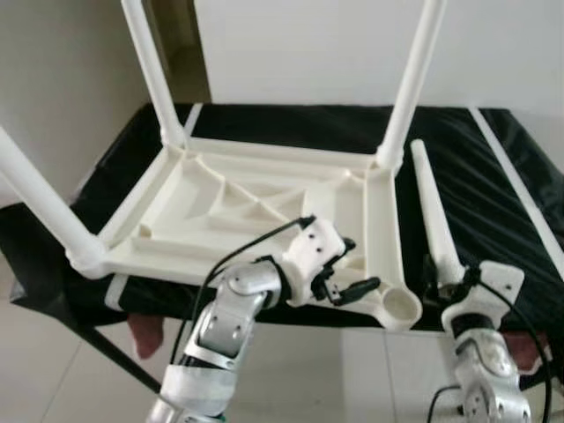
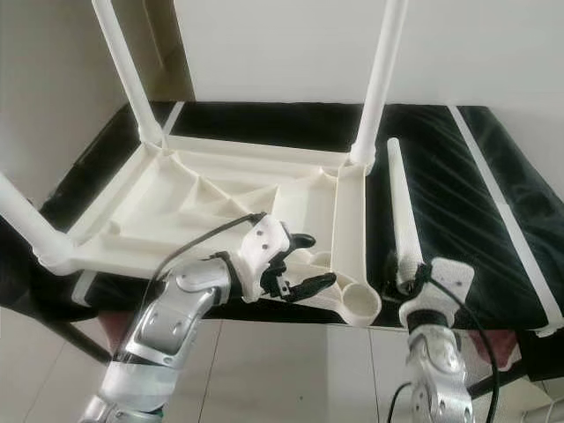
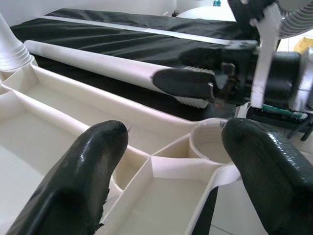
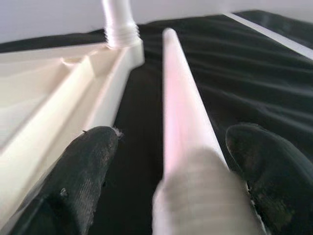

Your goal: Building children table

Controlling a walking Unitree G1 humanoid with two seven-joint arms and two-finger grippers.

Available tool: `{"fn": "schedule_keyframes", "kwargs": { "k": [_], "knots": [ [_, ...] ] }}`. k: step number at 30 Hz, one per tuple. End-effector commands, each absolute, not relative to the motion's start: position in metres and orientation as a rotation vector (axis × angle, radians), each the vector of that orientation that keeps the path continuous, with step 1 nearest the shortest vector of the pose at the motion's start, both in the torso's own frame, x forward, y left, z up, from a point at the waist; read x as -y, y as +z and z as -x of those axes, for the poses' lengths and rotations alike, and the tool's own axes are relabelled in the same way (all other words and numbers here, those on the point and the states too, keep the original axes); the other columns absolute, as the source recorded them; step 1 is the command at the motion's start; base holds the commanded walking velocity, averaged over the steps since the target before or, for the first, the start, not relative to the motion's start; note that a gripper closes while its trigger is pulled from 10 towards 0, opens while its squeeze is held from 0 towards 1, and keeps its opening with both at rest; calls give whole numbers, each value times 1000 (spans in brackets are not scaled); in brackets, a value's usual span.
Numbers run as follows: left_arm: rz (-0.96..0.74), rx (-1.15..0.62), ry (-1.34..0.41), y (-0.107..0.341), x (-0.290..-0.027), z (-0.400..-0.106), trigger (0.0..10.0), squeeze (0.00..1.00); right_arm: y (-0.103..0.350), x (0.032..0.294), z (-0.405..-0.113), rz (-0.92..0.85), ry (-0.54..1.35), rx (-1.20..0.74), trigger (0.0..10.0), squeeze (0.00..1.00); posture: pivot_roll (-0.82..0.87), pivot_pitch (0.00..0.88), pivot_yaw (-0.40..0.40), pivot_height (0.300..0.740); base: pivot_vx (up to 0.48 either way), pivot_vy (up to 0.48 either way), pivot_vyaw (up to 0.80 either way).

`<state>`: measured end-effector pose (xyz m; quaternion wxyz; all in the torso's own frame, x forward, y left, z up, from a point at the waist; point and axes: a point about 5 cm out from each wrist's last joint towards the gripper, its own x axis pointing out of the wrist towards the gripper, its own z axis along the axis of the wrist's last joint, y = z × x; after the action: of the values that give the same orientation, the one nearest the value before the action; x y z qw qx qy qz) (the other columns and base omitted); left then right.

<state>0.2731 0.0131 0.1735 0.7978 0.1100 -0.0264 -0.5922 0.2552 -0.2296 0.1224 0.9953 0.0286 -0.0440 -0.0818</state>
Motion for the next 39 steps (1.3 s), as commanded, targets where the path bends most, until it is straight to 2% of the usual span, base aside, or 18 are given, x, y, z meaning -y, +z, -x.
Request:
{"fn": "schedule_keyframes", "kwargs": {
  "k": [1,15,30,39],
  "knots": [
    [-233,55,-1216,174,-14,-276,10000,0,124,230,-261,-54,-143,75,10000,0,-32,52,28,740,0,0,0],
    [-238,54,-1214,175,-15,-276,10000,0,141,241,-298,-67,-141,7,10000,0,-27,51,32,740,0,0,0],
    [-227,30,-1209,173,-18,-270,10000,0,128,253,-328,-154,-307,-224,10000,0,2,82,31,740,0,0,0],
    [-219,23,-1213,172,-17,-267,10000,0,134,259,-343,-175,-332,-351,10000,0,3,82,26,740,0,0,0]
  ]
}}
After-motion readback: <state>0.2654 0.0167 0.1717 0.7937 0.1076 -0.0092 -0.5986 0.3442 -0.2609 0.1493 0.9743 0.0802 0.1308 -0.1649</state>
